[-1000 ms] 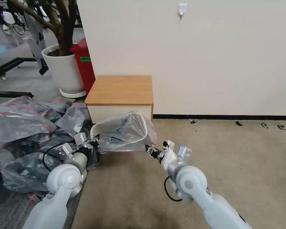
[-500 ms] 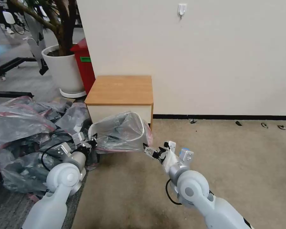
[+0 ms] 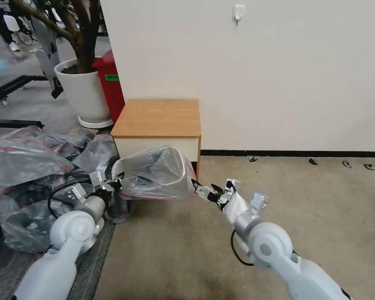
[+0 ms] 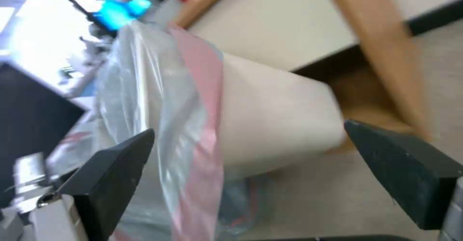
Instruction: Pick up the garbage bag from the table and place it over the trash can.
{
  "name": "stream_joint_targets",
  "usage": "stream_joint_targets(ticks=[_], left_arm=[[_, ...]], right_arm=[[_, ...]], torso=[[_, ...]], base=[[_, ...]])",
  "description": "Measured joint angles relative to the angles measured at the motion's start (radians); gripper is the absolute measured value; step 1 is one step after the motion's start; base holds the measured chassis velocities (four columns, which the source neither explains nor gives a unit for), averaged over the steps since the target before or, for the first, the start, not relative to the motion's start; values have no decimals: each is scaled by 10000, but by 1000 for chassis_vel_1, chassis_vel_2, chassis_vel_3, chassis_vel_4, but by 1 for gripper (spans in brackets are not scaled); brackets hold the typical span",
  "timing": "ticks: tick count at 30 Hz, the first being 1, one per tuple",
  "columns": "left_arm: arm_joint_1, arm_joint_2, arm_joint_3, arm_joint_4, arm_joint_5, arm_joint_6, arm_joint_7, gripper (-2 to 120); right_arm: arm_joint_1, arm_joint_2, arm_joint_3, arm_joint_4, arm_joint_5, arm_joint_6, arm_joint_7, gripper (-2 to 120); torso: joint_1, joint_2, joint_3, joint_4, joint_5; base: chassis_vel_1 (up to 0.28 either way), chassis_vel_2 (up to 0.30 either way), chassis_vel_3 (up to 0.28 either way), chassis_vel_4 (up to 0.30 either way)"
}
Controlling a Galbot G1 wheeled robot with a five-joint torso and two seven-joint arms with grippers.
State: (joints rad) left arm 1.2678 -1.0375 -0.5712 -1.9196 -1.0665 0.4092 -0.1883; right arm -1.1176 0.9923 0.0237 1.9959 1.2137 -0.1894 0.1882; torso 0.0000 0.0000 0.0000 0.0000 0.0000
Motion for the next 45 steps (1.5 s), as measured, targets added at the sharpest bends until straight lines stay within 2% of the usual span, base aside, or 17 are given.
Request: stream_joint_targets(ticks=[1, 2, 3, 4, 12, 25, 27, 36, 38, 39, 42, 45], left_arm=[[73, 154, -94, 23, -11, -5, 317, 3], [73, 154, -94, 23, -11, -5, 317, 3], [163, 316, -213, 59, -16, -14, 720, 3], [192, 361, -247, 70, -17, -20, 820, 3], [383, 542, -354, -38, -16, -134, 1051, 3], [478, 515, -288, -316, 11, -200, 983, 3], [488, 508, -265, -345, 16, -206, 975, 3], [464, 520, -115, -359, 70, -222, 919, 3], [482, 504, -101, -428, 82, -228, 901, 3], [482, 504, -101, -428, 82, -228, 901, 3], [561, 492, -81, -561, 93, -234, 891, 3], [596, 488, -49, -641, 94, -234, 888, 3]], right_arm=[[82, -131, 47, -204, 125, 35, -621, 100], [82, -131, 47, -204, 125, 35, -621, 100], [207, -269, 68, -404, 357, 32, -1187, 100], [249, -308, 75, -454, 456, -14, -1330, 100], [558, -412, 33, -857, 804, -781, -2446, 96], [925, -295, -137, -1322, 744, -955, -2402, 76], [934, -302, -137, -1326, 740, -953, -2411, 67], [1091, -326, -343, -1332, 632, -911, -2630, 58], [1138, -323, -421, -1382, 444, -891, -2733, 47], [1138, -323, -421, -1382, 444, -891, -2733, 47], [1195, -259, -505, -1418, 112, -884, -2779, 30], [1229, -239, -555, -1436, -117, -867, -2779, 24]], torso=[[0, 0, 1, 1, 0], [0, 0, 1, 1, 0], [0, 0, 1, 0, 1], [0, -1, 0, 1, 0], [0, 0, 0, 0, 1], [-1, 0, 1, 0, 0], [-1, 0, 0, 0, 0], [0, -1, 0, 1, 0], [0, 0, 0, 0, 0], [0, 0, 0, 0, 0], [0, 0, 0, 0, 0], [-1, 0, 0, 0, 0]], base=[[0, 0, 0, 0], [0, 0, 0, 0], [0, 0, 0, 0], [0, 0, 0, 0], [0, 0, 0, 0], [0, 0, 0, 0], [0, 0, 0, 0], [0, 0, 0, 0], [0, 0, 0, 0], [0, 0, 0, 0], [0, 0, 0, 0], [0, 0, 0, 0]])
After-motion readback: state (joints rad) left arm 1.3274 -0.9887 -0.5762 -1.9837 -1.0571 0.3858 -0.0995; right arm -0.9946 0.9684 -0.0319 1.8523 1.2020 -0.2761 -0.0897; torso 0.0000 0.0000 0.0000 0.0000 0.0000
